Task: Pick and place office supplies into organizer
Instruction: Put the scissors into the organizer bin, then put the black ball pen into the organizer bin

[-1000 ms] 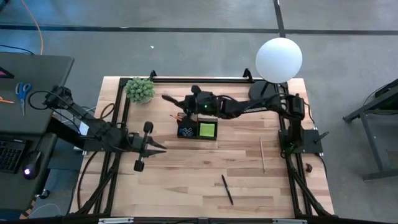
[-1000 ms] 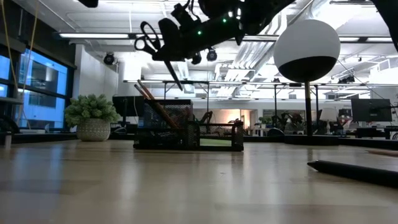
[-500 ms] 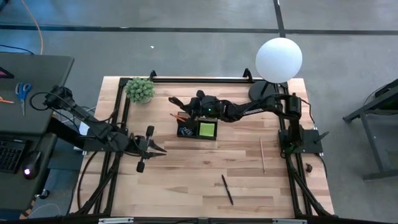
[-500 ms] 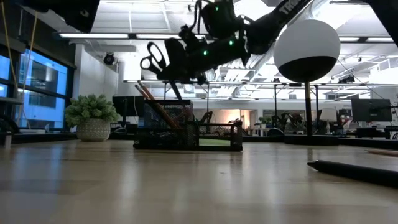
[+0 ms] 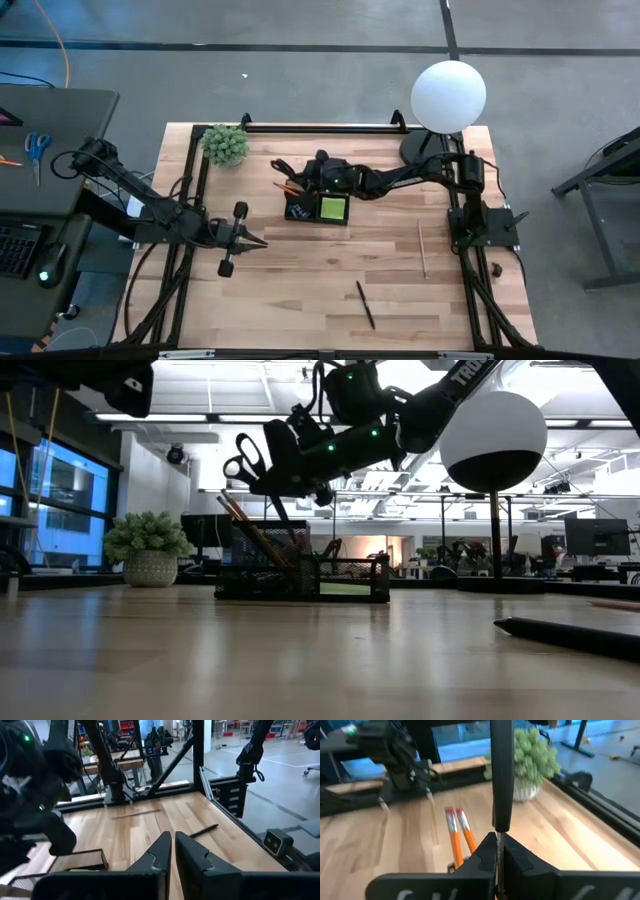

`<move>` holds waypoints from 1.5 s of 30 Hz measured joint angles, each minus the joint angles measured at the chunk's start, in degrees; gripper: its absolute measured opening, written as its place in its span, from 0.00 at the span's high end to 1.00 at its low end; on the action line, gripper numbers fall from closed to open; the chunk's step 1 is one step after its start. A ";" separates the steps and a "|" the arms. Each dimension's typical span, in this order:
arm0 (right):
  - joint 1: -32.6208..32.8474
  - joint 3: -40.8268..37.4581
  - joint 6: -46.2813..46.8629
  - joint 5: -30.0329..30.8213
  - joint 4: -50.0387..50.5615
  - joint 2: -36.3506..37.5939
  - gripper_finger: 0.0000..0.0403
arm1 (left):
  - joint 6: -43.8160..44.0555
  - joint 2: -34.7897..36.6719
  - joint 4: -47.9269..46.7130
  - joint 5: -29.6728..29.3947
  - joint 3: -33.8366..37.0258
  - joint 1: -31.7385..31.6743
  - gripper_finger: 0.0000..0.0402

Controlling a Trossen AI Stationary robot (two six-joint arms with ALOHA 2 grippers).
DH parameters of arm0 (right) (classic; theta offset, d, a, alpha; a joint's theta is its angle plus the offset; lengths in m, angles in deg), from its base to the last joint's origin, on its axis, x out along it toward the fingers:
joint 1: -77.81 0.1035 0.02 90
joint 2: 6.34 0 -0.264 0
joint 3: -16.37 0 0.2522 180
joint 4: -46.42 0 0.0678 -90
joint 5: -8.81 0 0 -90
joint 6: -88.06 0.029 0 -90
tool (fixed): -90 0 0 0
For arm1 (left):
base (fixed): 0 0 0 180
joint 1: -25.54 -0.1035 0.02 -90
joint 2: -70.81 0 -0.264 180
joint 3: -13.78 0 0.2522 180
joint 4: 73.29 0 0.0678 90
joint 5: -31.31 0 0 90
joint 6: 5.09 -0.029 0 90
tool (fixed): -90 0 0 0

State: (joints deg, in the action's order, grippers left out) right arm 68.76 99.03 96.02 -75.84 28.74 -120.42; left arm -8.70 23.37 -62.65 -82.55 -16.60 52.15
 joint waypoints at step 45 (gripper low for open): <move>35.60 0.02 37.01 17.76 56.26 12.57 0.72 | -0.63 -0.09 5.69 0.29 -0.02 0.00 0.92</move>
State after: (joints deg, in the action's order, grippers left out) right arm 104.36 99.06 133.03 -58.08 85.00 -107.86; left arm -9.33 23.28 -56.96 -82.26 -16.63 52.15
